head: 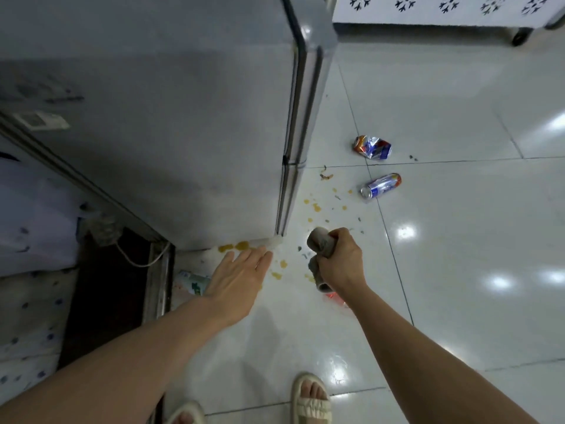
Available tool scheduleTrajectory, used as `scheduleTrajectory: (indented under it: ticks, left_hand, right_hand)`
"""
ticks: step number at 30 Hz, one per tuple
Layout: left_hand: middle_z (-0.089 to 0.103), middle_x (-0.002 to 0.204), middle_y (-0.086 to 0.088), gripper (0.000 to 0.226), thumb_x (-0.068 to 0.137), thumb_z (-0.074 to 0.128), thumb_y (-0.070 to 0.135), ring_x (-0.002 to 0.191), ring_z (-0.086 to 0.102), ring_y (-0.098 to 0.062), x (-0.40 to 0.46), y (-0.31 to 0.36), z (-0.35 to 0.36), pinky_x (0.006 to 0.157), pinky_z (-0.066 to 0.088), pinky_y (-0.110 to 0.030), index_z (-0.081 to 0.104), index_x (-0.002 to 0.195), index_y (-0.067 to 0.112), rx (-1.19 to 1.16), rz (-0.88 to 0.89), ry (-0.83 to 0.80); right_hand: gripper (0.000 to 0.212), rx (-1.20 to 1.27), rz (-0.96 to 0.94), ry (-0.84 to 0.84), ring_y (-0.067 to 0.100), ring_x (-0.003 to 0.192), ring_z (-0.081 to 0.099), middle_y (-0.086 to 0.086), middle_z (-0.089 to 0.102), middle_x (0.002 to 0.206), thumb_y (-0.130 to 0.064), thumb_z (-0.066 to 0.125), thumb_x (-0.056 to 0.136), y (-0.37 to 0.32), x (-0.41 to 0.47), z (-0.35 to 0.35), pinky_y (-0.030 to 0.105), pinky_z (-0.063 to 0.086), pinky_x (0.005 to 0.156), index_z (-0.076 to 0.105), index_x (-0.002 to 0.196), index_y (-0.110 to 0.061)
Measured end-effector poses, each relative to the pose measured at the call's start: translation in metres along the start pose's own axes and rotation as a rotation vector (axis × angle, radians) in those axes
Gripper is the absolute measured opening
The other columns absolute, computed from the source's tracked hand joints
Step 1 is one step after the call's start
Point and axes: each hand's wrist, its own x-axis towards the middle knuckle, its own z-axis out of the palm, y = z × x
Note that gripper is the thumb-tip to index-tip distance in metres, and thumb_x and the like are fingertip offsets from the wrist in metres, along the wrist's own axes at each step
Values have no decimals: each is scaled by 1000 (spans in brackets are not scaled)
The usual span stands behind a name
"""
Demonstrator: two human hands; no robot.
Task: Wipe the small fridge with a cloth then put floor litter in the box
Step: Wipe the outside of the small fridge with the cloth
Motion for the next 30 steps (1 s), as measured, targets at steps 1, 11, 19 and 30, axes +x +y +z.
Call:
scheduleTrajectory:
  ticks: [1, 11, 19, 30]
  left_hand:
    - [1, 158, -2, 80, 84, 44, -1, 143, 8, -17, -6, 7, -21, 116, 9, -37, -1, 148, 16, -6, 3, 5]
    - [9, 157, 0, 75, 87, 50, 12, 141, 17, -18, -36, 99, -211, 115, 20, -38, 6, 148, 17, -82, 80, 150]
    - [23, 152, 1, 76, 85, 58, 19, 135, 31, -19, -34, 160, -296, 109, 28, -34, 12, 146, 18, -121, -6, 234]
    - [32, 148, -3, 73, 88, 58, 22, 129, 40, -20, 8, 162, -376, 108, 35, -38, 13, 146, 17, -226, -89, 263]
  right_hand:
    - [36, 6, -1, 12, 36, 84, 63, 16, 64, 92, 4, 42, 73, -12, -11, -15, 51, 57, 68, 46, 104, -12]
    - [42, -4, -29, 124, 26, 88, 57, 9, 60, 104, 3, 54, 70, -104, -88, -176, 38, 52, 72, 53, 109, -11]
    - [42, 5, -83, 122, 24, 94, 59, 6, 62, 107, 0, 58, 72, -132, -95, -291, 38, 52, 78, 55, 112, -13]
    - [44, 4, -216, 20, 19, 85, 59, 1, 59, 97, 4, 57, 69, -216, -30, -350, 33, 52, 71, 55, 109, -15]
